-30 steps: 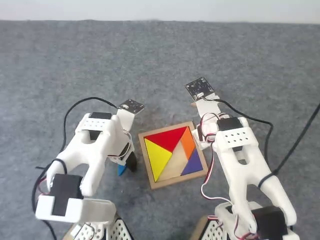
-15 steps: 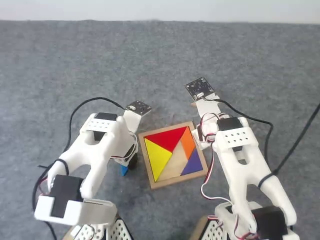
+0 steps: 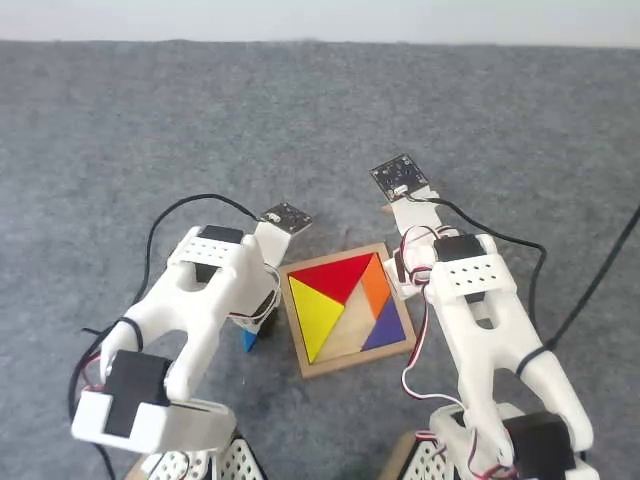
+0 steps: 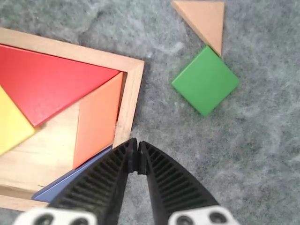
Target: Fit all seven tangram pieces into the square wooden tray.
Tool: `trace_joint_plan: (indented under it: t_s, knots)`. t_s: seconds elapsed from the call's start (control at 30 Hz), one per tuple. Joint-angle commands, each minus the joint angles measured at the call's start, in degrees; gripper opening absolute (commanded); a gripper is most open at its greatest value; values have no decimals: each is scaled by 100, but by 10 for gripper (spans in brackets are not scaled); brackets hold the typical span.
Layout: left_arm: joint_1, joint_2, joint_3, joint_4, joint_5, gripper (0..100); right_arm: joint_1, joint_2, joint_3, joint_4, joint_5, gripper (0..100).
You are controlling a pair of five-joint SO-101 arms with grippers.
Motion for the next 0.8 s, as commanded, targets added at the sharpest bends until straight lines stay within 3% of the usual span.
trace_joint_plan:
  t_s: [0.0,0.4,0.77]
  knots:
    - [44,105,75,-114,44,43,84,-75,-44,40,62,7]
    - [88,105,110,-79,44,11,84,-75,-44,40,62,7]
    - [677,105,207,-79,246,11,207,-84,-70,40,62,7]
